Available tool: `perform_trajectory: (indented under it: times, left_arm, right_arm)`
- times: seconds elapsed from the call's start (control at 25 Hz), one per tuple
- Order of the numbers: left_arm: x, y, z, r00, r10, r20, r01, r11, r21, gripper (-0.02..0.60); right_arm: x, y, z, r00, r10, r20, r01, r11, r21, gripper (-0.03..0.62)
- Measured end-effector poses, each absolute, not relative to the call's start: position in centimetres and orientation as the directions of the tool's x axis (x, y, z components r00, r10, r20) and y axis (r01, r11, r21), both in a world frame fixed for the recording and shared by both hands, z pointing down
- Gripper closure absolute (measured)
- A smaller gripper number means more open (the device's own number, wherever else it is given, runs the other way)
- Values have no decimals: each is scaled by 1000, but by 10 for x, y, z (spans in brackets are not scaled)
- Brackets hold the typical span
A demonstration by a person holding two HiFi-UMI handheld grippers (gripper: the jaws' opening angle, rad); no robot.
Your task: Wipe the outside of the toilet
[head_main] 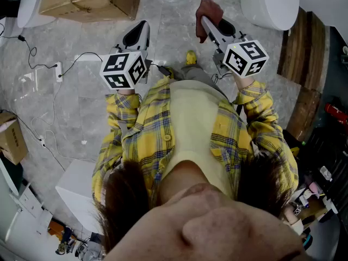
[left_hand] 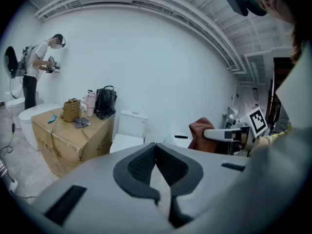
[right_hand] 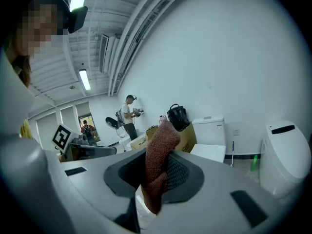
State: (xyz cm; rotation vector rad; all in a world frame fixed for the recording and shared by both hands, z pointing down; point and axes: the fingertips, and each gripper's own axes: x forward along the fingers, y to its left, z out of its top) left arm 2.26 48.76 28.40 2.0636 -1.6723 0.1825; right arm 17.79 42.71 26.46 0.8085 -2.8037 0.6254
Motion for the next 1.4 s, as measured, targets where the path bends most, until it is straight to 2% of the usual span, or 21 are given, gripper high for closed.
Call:
perform_trajectory:
  times: [0.4, 0.64, 1.12, 1.4]
  left_arm:
    - [52, 432, 295, 240, -892, 383, -947, -128, 294, 572]
    - [76, 389, 302, 213, -881, 423, -963, -116, 244, 572]
    - [106, 353, 292, 196, -877, 439, -972, -114, 207, 572]
    - [87, 347, 300, 162, -874, 458, -979, -84, 186, 572]
  right_arm:
    - [188, 366, 280, -869, -425, 255, -494, 786, -372, 502]
    - [212, 330, 293, -873, -396, 284, -483, 777, -403, 502]
    - [251, 295, 289, -864, -431, 261, -503, 748, -433, 502]
    - [242, 276, 296, -862, -439, 253, -507, 729, -460, 502]
